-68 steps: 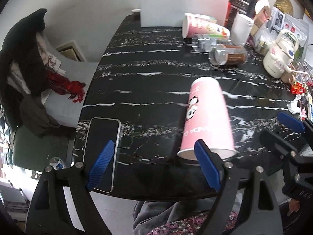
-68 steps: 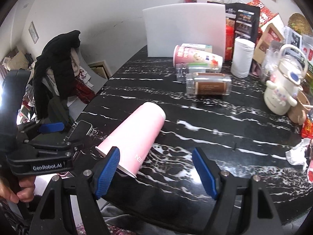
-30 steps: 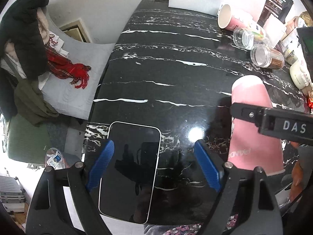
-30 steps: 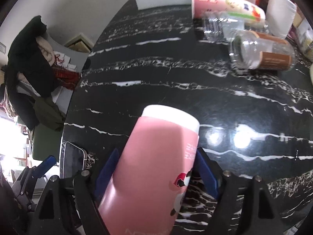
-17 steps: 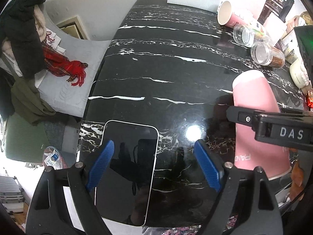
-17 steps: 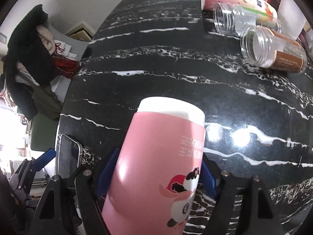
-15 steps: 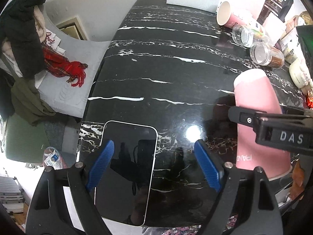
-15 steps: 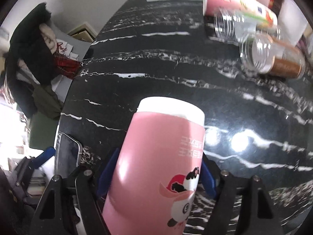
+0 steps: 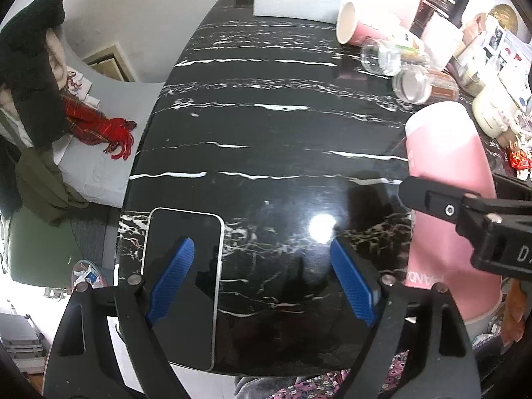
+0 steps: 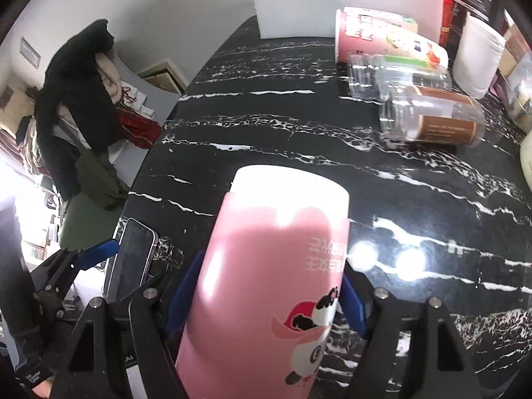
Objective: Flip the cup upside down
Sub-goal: 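Rotate the held cup with the right tool so its rim faces down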
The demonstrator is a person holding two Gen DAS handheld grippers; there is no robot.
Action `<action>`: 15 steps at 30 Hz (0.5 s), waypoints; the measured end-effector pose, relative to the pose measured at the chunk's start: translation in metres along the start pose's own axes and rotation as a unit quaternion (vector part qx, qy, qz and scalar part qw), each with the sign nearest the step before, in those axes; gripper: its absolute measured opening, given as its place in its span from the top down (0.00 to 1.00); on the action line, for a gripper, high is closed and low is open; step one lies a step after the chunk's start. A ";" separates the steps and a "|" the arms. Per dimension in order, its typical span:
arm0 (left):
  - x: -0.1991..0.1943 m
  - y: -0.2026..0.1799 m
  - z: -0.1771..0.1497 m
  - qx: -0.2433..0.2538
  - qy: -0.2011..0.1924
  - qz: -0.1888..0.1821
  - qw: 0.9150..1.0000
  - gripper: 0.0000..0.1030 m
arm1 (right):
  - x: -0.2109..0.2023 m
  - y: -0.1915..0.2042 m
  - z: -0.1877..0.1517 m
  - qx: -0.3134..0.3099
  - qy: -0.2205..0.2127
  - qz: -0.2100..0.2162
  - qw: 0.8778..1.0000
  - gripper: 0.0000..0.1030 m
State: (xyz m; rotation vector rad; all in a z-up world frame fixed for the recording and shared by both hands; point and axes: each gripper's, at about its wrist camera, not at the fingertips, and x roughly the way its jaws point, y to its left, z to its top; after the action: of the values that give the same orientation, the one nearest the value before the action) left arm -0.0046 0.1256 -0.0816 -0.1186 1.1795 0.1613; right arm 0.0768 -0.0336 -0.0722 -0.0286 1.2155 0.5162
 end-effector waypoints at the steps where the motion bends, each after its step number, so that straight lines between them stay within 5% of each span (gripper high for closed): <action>1: -0.001 -0.004 0.000 0.003 0.001 -0.001 1.000 0.19 | -0.003 -0.004 -0.002 0.002 -0.003 0.003 1.000 0.27; 15: -0.010 -0.053 0.021 0.029 -0.013 -0.013 0.999 0.19 | -0.050 -0.049 -0.006 0.005 -0.113 -0.035 0.993 0.27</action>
State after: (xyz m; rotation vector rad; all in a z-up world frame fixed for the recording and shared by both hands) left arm 0.0209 0.0766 -0.0642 -0.0805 1.1559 0.1052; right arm 0.0784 -0.0963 -0.0419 -0.0043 0.9927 0.4406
